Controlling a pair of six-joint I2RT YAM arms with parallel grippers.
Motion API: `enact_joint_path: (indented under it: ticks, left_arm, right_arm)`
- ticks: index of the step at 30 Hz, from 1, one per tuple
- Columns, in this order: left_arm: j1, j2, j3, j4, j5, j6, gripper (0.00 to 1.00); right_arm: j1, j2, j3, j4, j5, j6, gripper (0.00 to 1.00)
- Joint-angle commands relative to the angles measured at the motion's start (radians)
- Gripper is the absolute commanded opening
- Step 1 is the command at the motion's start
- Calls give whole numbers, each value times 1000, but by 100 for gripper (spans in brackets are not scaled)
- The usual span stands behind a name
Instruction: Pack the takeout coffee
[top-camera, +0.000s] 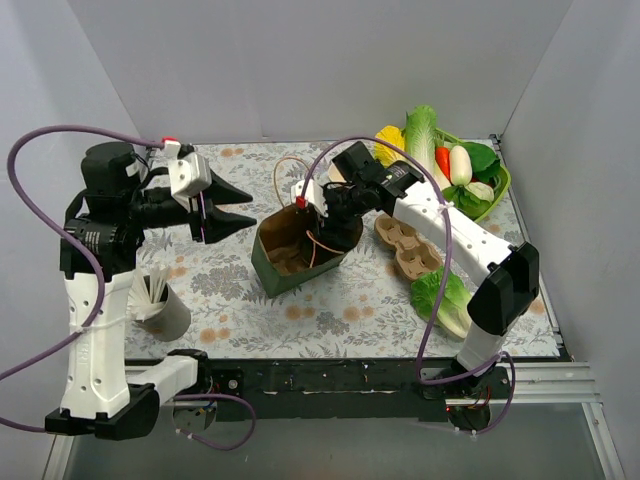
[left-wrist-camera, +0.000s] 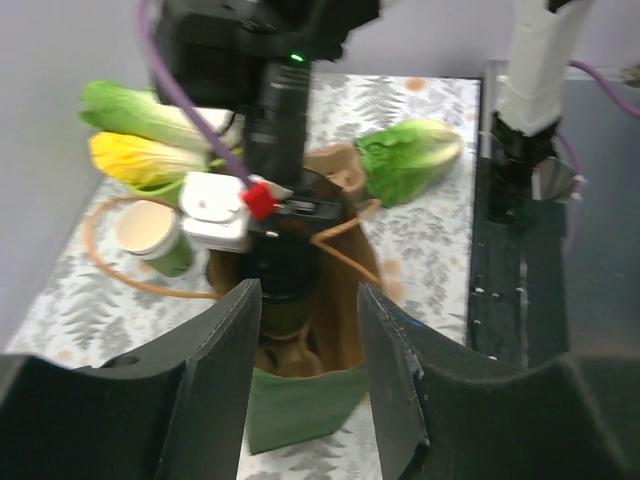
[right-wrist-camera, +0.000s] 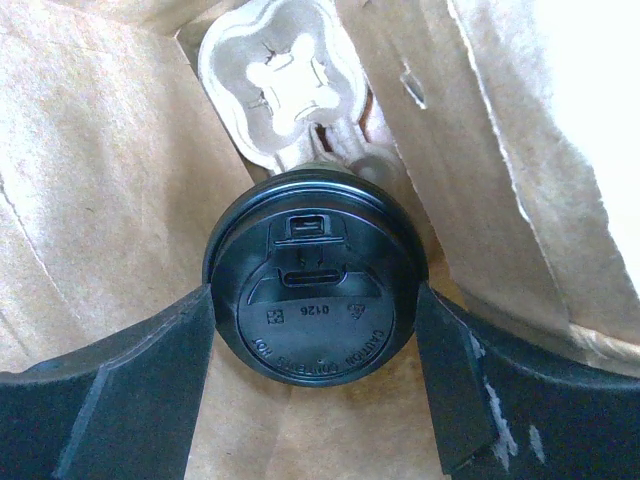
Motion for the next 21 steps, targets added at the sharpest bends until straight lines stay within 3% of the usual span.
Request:
enact_joint_path:
  ticks: [1, 5, 11, 16, 21]
  left_arm:
    - [-57, 9, -97, -26, 26, -14, 40]
    - [-123, 40, -179, 52, 27, -115, 36]
    - [-192, 80, -293, 74, -33, -125, 35]
    - [-201, 64, -379, 234, -20, -244, 38]
    - [-203, 93, -382, 290, -34, -280, 38]
  right_arm:
    - [-13, 22, 91, -24, -53, 97, 5]
    - [-22, 27, 77, -20, -72, 149, 5]
    - [-23, 33, 88, -24, -29, 186, 4]
    - [-22, 30, 76, 2, 42, 222, 4]
    - [-19, 60, 88, -12, 115, 206, 4]
